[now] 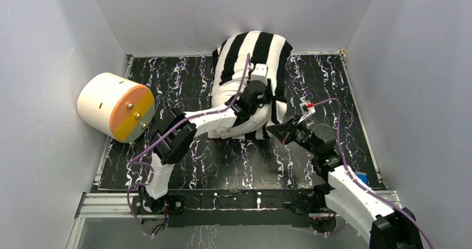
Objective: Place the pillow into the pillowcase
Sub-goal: Stuff the pillow into the pillowcase.
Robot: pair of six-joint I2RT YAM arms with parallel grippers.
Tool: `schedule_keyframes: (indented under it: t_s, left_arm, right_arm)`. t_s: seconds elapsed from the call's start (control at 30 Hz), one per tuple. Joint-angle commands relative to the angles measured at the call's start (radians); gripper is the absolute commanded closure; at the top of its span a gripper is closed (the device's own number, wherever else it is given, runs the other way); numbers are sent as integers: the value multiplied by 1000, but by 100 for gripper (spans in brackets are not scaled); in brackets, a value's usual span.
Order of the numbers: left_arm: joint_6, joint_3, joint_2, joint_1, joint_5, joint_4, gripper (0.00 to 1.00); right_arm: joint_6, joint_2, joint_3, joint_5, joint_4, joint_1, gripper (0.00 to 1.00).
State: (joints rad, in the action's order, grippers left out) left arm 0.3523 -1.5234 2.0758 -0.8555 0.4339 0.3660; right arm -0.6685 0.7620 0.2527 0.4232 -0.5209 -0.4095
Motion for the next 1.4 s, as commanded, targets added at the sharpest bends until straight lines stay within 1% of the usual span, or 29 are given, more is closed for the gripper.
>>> schedule_keyframes:
  t_s: [0.0,0.03,0.07,0.1,0.17,0.27,0.33,0.4,0.47,0.57,0.63,0.7,0.73,0.8,0.87,0.97,1.03,1.1,1.2,1.3,1.37]
  left_arm:
    - [-102,190,-93,-26,94,243,58]
    - [-89,275,-151,-46,69,254,56]
    - [-76,315,-203,-63,36,267,53]
    - [-51,395,-261,-71,-10,274,52]
    - [17,486,-358,-79,-88,265,49]
    - [84,572,-488,-82,-176,207,45]
    - [89,602,-544,-82,-226,181,43]
    - [100,599,-583,-83,-279,105,39]
    - [80,578,-619,-83,-345,4,36]
    - [27,539,-695,-84,-380,-198,36]
    - [-43,497,-750,-81,-332,-362,37]
    - [-118,416,-772,-77,-188,-508,37]
    - [-154,371,-771,-71,-112,-569,38]
    - [-243,293,-747,-35,-37,-634,40]
    - [-334,255,-716,32,-11,-620,42]
    - [-441,203,-652,168,-131,-575,44]
    - [-531,189,-612,212,-213,-525,43]
    - [-576,171,-569,249,-291,-502,39]
    - [-638,146,-501,290,-414,-472,31]
    - [-684,133,-430,299,-488,-425,28]
    - [-705,114,-375,302,-495,-399,28]
  right_arm:
    - [-2,-45,123,166,-2,-115,100]
    - [-14,-13,128,89,-13,-115,100]
    - [-49,22,124,22,-55,-115,100]
    - [-91,58,108,-29,-121,-115,100]
    - [-171,135,80,-99,-272,-117,100]
    - [-252,269,69,-173,-417,-116,100]
    - [-279,344,69,-205,-489,-116,100]
    - [-296,400,67,-248,-546,-115,100]
    - [-288,438,69,-285,-591,-116,100]
    - [-248,442,87,-304,-552,-106,100]
    - [-223,426,108,-310,-482,-98,100]
    - [-201,406,119,-308,-428,-87,100]
    - [-191,395,120,-302,-412,-78,100]
    - [-180,372,121,-289,-377,-59,100]
    - [-169,353,122,-270,-347,-39,100]
    - [-169,344,118,-235,-327,-13,100]
    - [-171,341,112,-221,-323,0,100]
    - [-168,337,108,-213,-314,18,100]
    - [-164,332,109,-190,-297,58,100]
    - [-136,341,136,-158,-262,99,100]
    - [-129,356,150,-135,-246,127,100]
